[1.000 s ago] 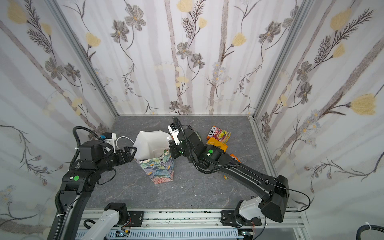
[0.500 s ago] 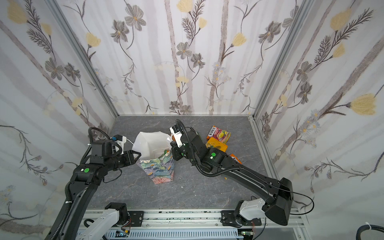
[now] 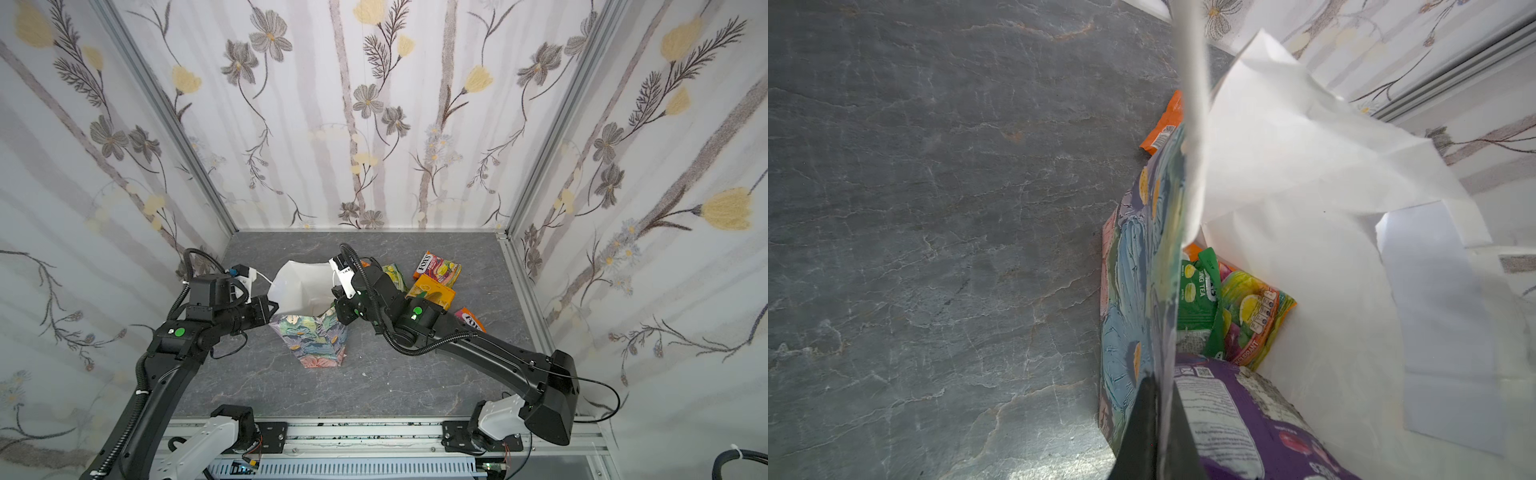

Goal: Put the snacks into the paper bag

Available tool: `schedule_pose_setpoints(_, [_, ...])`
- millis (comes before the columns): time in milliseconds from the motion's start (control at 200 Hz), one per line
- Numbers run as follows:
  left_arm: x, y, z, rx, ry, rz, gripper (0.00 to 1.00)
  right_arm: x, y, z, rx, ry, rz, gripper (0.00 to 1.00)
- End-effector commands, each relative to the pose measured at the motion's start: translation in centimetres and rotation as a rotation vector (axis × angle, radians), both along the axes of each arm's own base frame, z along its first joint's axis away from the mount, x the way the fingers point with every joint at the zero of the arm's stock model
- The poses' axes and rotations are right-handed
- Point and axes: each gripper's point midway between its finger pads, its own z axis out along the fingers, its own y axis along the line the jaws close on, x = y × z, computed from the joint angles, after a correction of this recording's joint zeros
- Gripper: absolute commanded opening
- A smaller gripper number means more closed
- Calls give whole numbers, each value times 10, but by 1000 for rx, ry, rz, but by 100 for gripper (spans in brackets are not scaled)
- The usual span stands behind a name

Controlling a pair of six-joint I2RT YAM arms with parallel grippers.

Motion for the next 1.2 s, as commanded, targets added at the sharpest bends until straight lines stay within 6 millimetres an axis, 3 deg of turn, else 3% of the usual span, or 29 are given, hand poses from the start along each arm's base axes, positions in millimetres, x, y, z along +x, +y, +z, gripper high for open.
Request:
schedule_pose_setpoints(0, [17, -4, 30, -15, -105, -13, 0, 10, 1, 29, 15, -86, -22, 0])
schedule_pose_setpoints(140, [14, -22, 81, -99, -248, -103, 0, -3, -1, 85, 135, -153, 33, 0])
schedule_pose_setpoints(185, [11, -21, 88, -105, -285, -99, 0, -6, -6, 91, 176, -169, 26, 0])
schedule_pose_setpoints(245, [14, -11, 81, -58, -285, -49, 0, 0, -9, 83, 162, -169, -7, 0])
schedule_pose_setpoints(290, [16, -7, 68, -18, -252, -43, 0, 5, -5, 65, 92, -136, -18, 0])
schedule_pose_setpoints(370, [14, -15, 52, -21, -213, -98, 0, 0, 7, 33, 12, -66, 42, 0])
schedule_pose_setpoints(455, [11, -20, 49, -57, -245, -118, 0, -6, 13, 10, 12, -32, 79, 0])
schedule_pose_setpoints(500, [10, -20, 50, -63, -268, -116, 17, -6, 11, 4, 4, -29, 72, 0])
schedule_pose_setpoints(604, [8, -16, 51, -59, -298, -91, 21, 0, 3, 0, -14, -41, 28, 0])
schedule_pose_setpoints(659, [8, -14, 51, -54, -297, -76, 25, -1, 2, 2, -12, -42, 28, 18])
schedule_pose_setpoints(744, [11, -6, 46, -24, -282, -38, 29, -2, 2, 5, -9, -46, 32, 27])
schedule_pose_setpoints(824, [13, 0, 39, 12, -252, -8, 30, -2, -1, 9, -10, -49, 25, 44])
schedule_pose_setpoints(984, [12, 6, 32, 48, -224, 8, 38, -8, -18, 24, 28, -55, 1, 58])
schedule_pose_setpoints(1109, [5, -11, 50, -35, -272, -69, 44, -12, -42, 27, 40, -50, -63, 65])
schedule_pose_setpoints(1199, [-6, -28, 66, -126, -303, -151, 48, -11, -70, 23, 35, -33, -160, 71])
